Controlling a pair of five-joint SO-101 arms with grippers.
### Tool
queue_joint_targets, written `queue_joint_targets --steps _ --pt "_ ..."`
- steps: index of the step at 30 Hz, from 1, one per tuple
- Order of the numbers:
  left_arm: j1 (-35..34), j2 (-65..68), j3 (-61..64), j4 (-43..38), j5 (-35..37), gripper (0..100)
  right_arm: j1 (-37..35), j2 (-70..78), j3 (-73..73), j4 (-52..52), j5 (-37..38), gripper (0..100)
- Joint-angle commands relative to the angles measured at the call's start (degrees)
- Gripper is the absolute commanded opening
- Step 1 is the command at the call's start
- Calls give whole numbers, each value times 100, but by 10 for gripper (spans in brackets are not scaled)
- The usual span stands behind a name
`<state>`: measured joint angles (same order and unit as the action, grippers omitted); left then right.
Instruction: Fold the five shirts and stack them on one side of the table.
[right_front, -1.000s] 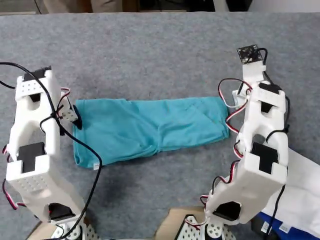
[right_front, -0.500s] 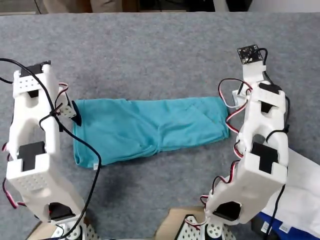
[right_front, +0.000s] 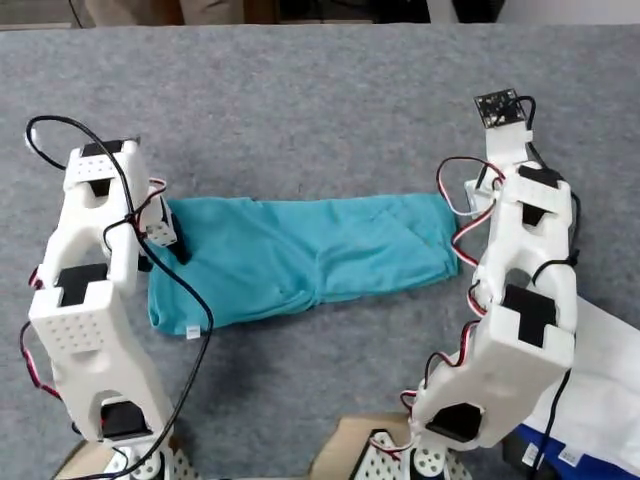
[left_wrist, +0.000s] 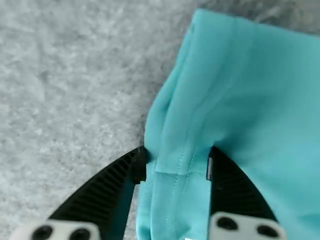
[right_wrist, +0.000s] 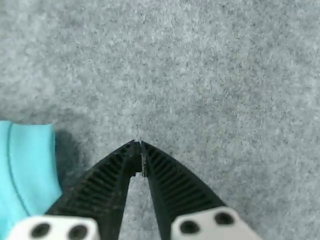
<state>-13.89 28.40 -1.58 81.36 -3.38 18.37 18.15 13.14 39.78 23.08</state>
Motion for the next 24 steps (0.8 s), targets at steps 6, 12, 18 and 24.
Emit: queue_joint_targets --steps 6,12,18,24 --pt "-149 224 -18 -97 193 159 57 -66 -4 -105 -62 5" --pt "431 207 -18 -105 44 26 66 -66 -4 -105 -88 5" --pt "18 75 -484 -105 264 18 101 -66 -13 -114 -105 5" --pt "-897 13 -1688 554 26 18 101 -66 -31 -123 -105 5"
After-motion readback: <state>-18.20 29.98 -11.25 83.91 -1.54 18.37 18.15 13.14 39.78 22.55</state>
